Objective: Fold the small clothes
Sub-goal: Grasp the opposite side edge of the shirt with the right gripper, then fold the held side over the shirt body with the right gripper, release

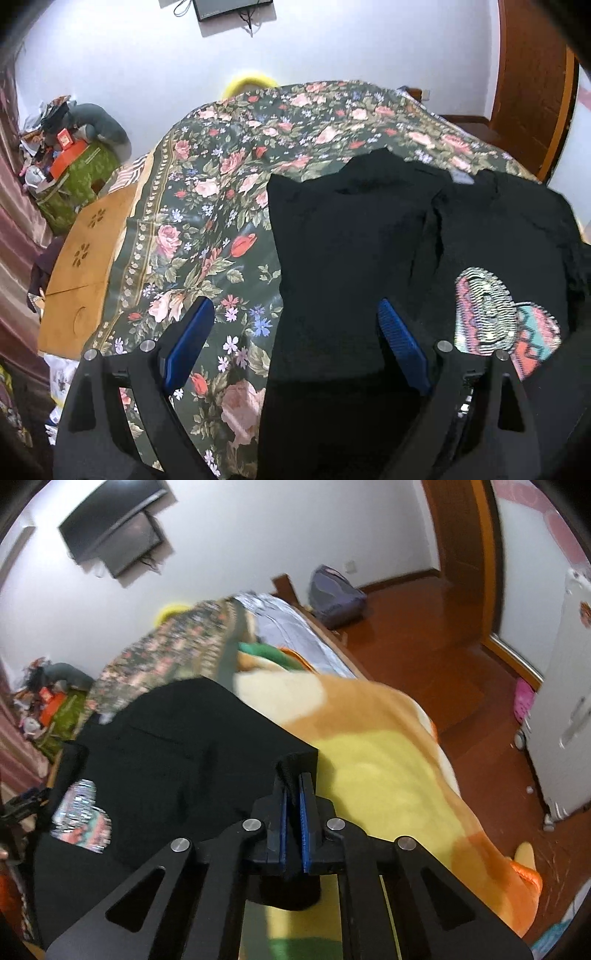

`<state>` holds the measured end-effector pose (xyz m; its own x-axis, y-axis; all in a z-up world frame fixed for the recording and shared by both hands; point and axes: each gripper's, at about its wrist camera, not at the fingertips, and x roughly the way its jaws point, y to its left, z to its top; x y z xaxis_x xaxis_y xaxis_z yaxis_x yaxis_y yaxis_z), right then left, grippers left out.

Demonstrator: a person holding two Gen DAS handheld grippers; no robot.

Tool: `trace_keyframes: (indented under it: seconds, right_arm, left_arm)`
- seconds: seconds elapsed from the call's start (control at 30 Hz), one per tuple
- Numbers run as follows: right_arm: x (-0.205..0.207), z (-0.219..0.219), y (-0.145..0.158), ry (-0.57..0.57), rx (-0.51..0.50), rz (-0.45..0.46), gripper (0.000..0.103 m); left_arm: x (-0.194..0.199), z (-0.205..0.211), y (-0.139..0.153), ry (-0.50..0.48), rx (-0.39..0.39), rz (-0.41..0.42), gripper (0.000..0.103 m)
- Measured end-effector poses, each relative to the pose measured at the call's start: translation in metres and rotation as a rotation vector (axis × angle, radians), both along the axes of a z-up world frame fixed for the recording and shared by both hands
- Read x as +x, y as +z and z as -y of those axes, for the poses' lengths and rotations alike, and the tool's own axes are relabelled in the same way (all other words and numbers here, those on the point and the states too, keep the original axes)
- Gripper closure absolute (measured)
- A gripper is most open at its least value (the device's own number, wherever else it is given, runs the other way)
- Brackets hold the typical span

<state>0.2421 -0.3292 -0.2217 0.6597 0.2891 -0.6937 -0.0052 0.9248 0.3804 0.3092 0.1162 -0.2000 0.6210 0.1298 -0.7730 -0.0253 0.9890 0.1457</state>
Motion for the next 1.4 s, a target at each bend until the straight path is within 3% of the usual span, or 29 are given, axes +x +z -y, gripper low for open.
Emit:
trace_keyframes:
  seconds: [0.23, 0.5, 0.7, 0.87, 0.97, 1.0, 1.07, 1.13, 1.23, 1.4]
  right_arm:
    - [0.009, -0.047, 0.058, 0.153, -0.003, 0.125, 0.099]
    - [0.038, -0.129, 0.111, 0.347, 0.019, 0.251, 0.099]
    - [0.055, -0.188, 0.112, 0.470, 0.027, 0.262, 0.099]
    - [0.067, -0.236, 0.088, 0.562, -0.003, 0.190, 0.099]
    - [0.066, -0.242, 0.077, 0.583, -0.035, 0.166, 0.099]
    - [0.065, -0.239, 0.076, 0.575, -0.048, 0.160, 0.097]
    - [0.067, -0.224, 0.072, 0.536, -0.078, 0.143, 0.081]
    - [0.069, -0.210, 0.069, 0.497, -0.108, 0.133, 0.049]
    - [0.072, -0.180, 0.062, 0.430, -0.171, 0.118, 0.045]
    - [0.084, -0.132, 0.036, 0.329, -0.223, 0.014, 0.043]
  left_arm:
    - [-0.015, -0.004, 0.019, -0.007, 0.003, 0.064, 0.012]
    - [-0.035, -0.018, 0.034, 0.014, -0.082, 0.110, 0.012]
    - [-0.039, -0.027, 0.039, 0.023, -0.097, 0.119, 0.012]
    - [-0.035, -0.041, 0.035, 0.060, -0.127, 0.107, 0.012]
    - [-0.029, -0.046, 0.033, 0.069, -0.122, 0.101, 0.012]
    - [-0.027, -0.047, 0.033, 0.070, -0.115, 0.100, 0.012]
    - [-0.017, -0.050, 0.031, 0.070, -0.106, 0.095, 0.012]
    - [-0.004, -0.054, 0.029, 0.072, -0.113, 0.077, 0.012]
    - [0.017, -0.057, 0.022, 0.061, -0.141, 0.044, 0.012]
    - [0.056, -0.053, 0.002, 0.031, -0.136, -0.056, 0.012]
